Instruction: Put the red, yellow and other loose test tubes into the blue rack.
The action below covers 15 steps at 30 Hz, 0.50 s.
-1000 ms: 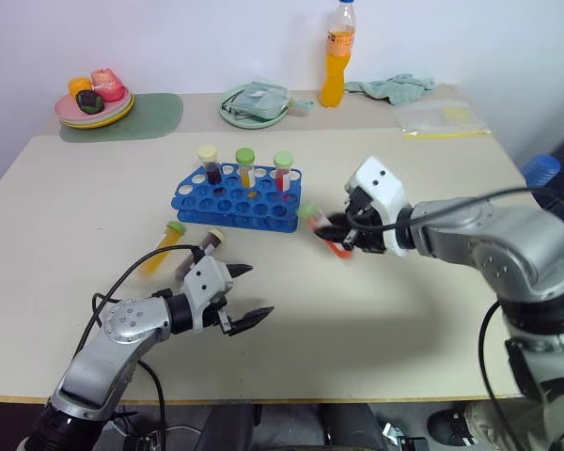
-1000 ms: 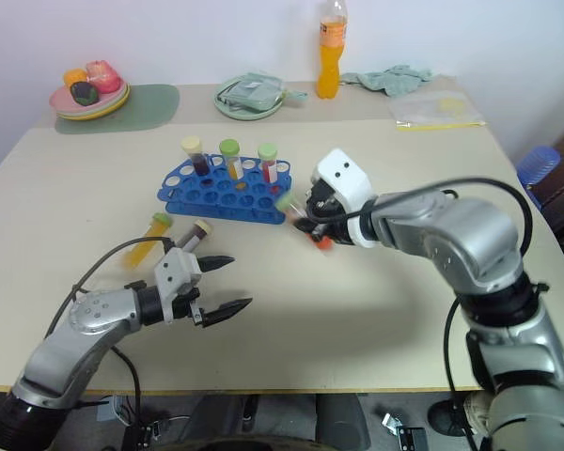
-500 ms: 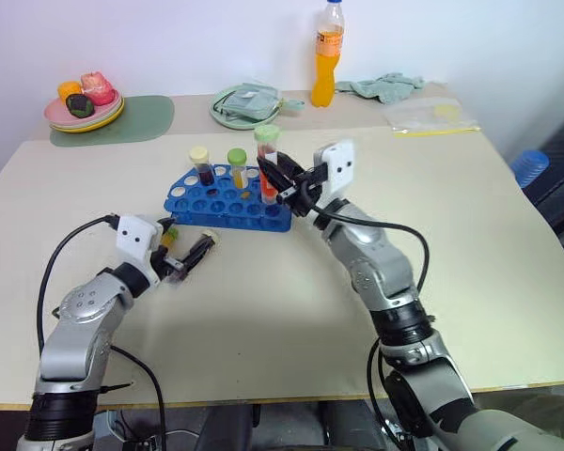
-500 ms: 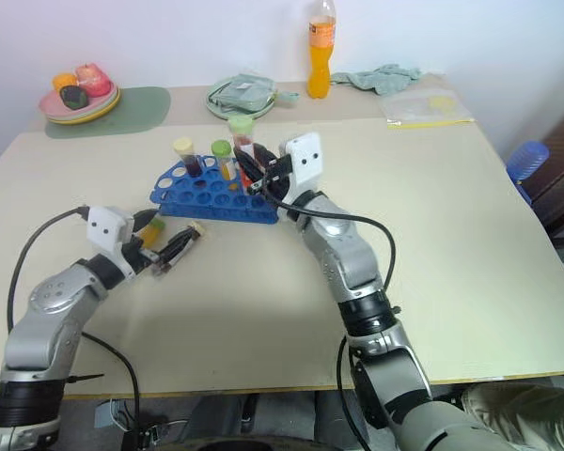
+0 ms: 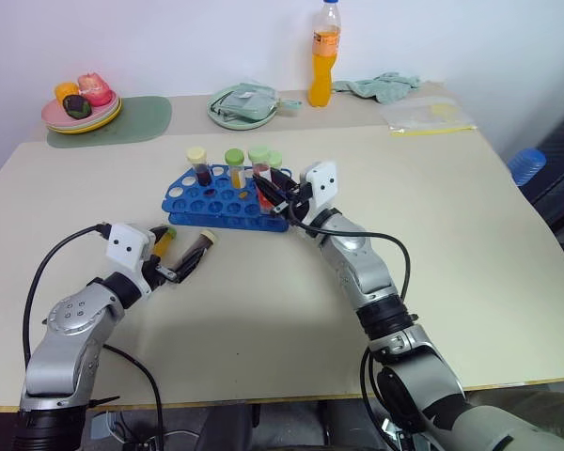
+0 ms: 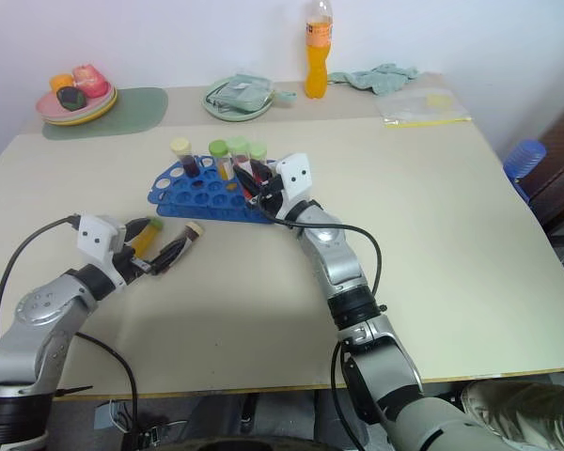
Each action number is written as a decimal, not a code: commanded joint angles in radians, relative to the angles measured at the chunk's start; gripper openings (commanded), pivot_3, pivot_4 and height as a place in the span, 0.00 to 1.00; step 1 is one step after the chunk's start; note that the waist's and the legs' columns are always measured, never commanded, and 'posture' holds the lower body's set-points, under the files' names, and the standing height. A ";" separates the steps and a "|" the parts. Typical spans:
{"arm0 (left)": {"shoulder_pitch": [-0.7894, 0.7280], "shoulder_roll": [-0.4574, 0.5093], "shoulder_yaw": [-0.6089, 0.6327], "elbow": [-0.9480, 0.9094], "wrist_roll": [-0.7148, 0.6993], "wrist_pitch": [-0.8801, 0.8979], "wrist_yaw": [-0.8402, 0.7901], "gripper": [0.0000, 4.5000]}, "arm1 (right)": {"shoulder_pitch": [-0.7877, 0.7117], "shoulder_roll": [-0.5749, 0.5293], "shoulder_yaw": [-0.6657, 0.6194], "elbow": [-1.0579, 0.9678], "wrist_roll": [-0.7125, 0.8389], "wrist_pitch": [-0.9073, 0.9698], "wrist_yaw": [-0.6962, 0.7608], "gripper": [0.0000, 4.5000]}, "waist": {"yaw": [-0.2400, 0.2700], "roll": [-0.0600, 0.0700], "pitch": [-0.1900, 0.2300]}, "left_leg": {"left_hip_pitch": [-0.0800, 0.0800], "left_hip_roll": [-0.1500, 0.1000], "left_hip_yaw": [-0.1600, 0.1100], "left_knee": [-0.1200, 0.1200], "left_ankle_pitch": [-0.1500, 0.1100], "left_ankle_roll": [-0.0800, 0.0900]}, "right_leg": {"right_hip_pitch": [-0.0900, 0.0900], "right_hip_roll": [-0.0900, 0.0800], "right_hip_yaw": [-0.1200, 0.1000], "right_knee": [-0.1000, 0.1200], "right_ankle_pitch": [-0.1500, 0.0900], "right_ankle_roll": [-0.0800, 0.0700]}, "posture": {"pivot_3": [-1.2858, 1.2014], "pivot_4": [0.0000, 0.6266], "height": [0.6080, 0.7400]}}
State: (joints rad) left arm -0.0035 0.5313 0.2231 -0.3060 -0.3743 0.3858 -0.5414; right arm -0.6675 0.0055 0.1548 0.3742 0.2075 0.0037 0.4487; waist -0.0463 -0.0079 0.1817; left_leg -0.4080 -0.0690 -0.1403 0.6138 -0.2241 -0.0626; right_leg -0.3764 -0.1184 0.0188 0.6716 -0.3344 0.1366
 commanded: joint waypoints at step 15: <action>0.019 0.002 0.016 -0.025 -0.005 -0.030 -0.003 1.00 | 0.030 0.000 -0.027 0.060 -0.055 -0.132 0.035 0.16 | 0.001 0.000 0.000 | 0.000 0.000 0.000 0.000 0.000 0.000 | 0.000 0.000 0.000 0.001 0.000 0.000 | 0.52 0.24 1.00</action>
State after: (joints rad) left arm 0.0183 0.5310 0.2221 -0.3125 -0.3791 0.3808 -0.5418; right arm -0.6543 0.0075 0.1173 0.4575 0.1600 -0.1326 0.4748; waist -0.0457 -0.0075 0.1813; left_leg -0.4076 -0.0690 -0.1401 0.6140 -0.2242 -0.0622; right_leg -0.3761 -0.1184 0.0193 0.6722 -0.3344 0.1366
